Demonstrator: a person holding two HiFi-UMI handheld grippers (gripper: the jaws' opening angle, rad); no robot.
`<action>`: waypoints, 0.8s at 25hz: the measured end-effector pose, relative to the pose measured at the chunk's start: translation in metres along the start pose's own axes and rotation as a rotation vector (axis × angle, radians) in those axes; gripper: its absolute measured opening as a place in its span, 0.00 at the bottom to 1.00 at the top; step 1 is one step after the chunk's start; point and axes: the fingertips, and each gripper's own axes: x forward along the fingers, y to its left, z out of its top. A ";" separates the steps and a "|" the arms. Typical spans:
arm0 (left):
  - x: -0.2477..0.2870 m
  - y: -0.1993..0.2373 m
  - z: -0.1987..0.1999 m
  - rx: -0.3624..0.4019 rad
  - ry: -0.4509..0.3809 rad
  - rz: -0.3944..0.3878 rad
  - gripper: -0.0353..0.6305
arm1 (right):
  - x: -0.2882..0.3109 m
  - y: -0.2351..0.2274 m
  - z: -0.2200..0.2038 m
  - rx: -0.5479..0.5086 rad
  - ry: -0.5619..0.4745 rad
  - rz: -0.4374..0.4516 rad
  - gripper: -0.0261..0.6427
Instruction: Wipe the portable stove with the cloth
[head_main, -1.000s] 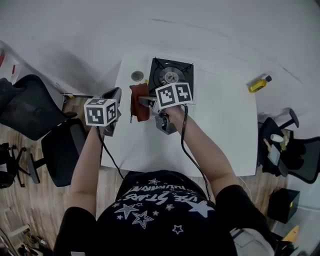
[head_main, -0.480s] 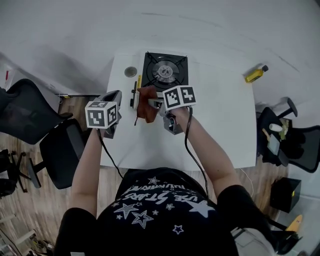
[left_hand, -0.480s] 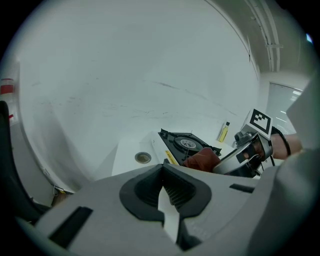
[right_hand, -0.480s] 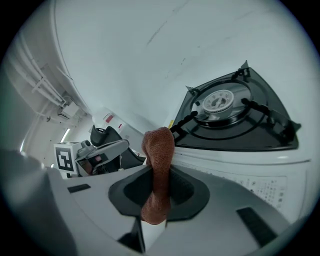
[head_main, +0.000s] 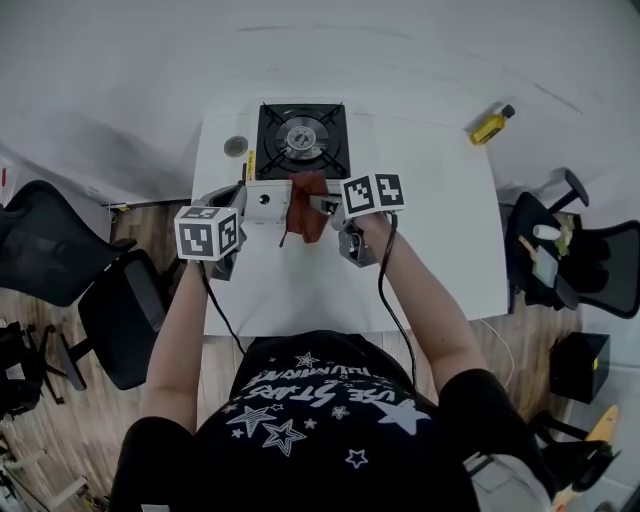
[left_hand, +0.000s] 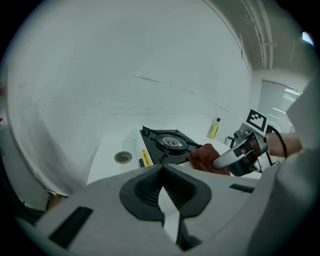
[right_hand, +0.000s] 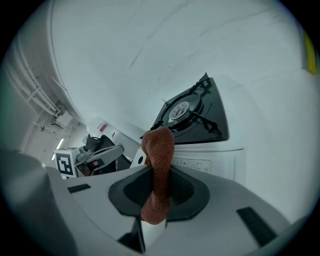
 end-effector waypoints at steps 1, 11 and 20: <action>0.002 -0.004 0.000 0.003 0.002 -0.003 0.06 | -0.005 -0.005 0.000 0.005 -0.007 -0.004 0.14; 0.018 -0.050 0.004 0.034 0.013 -0.032 0.06 | -0.053 -0.047 -0.007 0.063 -0.062 -0.022 0.14; 0.020 -0.081 0.006 0.046 0.007 -0.013 0.06 | -0.084 -0.074 -0.012 0.090 -0.094 -0.023 0.14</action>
